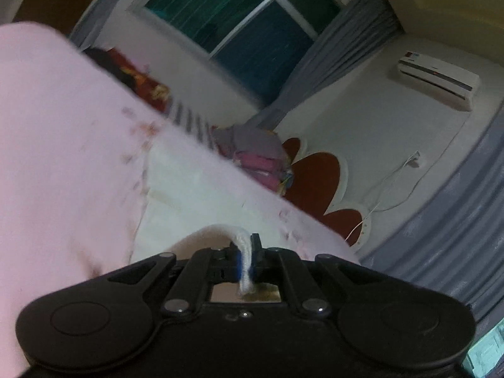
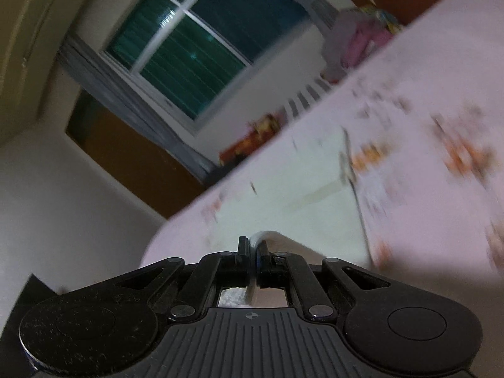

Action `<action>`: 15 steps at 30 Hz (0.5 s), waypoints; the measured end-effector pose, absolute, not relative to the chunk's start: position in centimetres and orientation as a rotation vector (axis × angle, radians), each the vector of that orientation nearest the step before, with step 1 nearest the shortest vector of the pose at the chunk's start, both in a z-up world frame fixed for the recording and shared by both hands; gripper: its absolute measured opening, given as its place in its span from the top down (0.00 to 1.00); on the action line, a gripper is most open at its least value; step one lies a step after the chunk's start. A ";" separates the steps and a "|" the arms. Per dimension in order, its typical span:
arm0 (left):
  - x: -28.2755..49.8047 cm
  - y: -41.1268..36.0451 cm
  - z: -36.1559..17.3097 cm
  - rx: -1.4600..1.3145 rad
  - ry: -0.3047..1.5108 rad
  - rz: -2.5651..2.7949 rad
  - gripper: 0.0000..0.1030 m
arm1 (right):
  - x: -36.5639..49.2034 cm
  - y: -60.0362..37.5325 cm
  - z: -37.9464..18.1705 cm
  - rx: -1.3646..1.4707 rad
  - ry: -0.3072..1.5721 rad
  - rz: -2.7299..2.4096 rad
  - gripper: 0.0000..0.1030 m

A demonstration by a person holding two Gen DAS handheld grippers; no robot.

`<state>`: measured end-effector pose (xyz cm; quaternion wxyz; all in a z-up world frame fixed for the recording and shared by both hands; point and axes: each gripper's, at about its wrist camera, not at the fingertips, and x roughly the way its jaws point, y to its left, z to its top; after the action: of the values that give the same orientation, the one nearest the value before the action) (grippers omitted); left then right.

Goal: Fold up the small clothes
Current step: 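Grasp the sweater hem with the left gripper while the right gripper grasps beside it, then fold the held hem over the sweater body toward the collar with both grippers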

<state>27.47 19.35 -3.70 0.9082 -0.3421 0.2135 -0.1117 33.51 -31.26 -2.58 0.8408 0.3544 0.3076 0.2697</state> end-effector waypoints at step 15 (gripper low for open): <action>54.3 23.3 -10.1 -0.743 0.684 -0.189 0.97 | 60.4 -27.1 -8.5 0.814 0.812 0.391 0.97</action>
<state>54.33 23.34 -10.13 0.8711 -0.3552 0.3270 -0.0903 60.43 -27.13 -8.52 0.8212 0.3825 0.3814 0.1839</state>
